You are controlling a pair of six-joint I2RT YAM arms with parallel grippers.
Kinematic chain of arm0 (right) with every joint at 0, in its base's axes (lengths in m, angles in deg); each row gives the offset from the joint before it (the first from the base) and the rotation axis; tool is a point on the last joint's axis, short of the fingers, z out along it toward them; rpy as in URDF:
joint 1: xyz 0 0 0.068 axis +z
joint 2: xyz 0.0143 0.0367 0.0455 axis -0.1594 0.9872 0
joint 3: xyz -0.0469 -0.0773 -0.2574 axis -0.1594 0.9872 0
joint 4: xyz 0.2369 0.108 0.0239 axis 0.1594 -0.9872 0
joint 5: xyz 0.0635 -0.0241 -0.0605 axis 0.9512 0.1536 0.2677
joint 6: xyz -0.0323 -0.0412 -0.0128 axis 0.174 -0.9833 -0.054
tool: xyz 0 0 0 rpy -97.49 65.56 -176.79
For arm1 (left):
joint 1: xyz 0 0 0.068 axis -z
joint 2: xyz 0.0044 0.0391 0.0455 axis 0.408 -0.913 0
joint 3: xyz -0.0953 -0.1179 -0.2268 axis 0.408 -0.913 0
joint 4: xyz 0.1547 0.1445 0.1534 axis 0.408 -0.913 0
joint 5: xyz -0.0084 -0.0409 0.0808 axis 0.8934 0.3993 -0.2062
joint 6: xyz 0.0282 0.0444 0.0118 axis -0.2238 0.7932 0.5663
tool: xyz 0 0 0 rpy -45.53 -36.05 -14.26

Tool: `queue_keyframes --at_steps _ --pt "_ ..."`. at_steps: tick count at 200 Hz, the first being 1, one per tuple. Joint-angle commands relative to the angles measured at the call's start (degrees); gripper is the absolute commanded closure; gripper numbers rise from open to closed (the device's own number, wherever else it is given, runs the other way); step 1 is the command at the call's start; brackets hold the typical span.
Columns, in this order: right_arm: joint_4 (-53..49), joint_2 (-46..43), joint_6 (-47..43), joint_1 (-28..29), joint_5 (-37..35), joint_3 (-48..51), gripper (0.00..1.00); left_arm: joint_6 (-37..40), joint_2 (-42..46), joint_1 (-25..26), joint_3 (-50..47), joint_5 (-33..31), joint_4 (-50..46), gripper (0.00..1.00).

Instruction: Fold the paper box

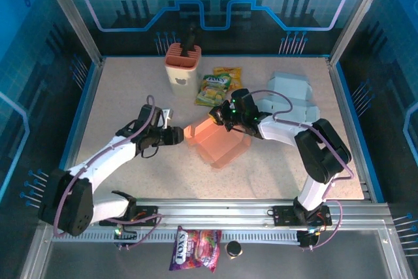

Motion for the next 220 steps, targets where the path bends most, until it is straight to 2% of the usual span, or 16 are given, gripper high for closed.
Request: queue_keyframes --at_steps 1,50,118,220 --pt "-0.44 1.37 -1.21 -0.85 0.92 -1.36 1.0 5.91 -2.76 0.46 -1.02 1.87 3.9 0.5" --pt "3.83 2.77 -0.69 -1.64 2.89 -1.22 1.0 8.0 -3.83 2.31 -3.21 3.36 11.41 0.52" --pt "5.31 3.9 -0.28 -2.76 4.59 -1.56 1.0 9.02 -6.22 5.06 -3.28 4.96 14.08 0.58" --pt "10.69 4.23 0.69 -2.81 4.34 0.25 1.0 6.95 -10.62 9.46 -2.68 1.4 20.39 0.69"
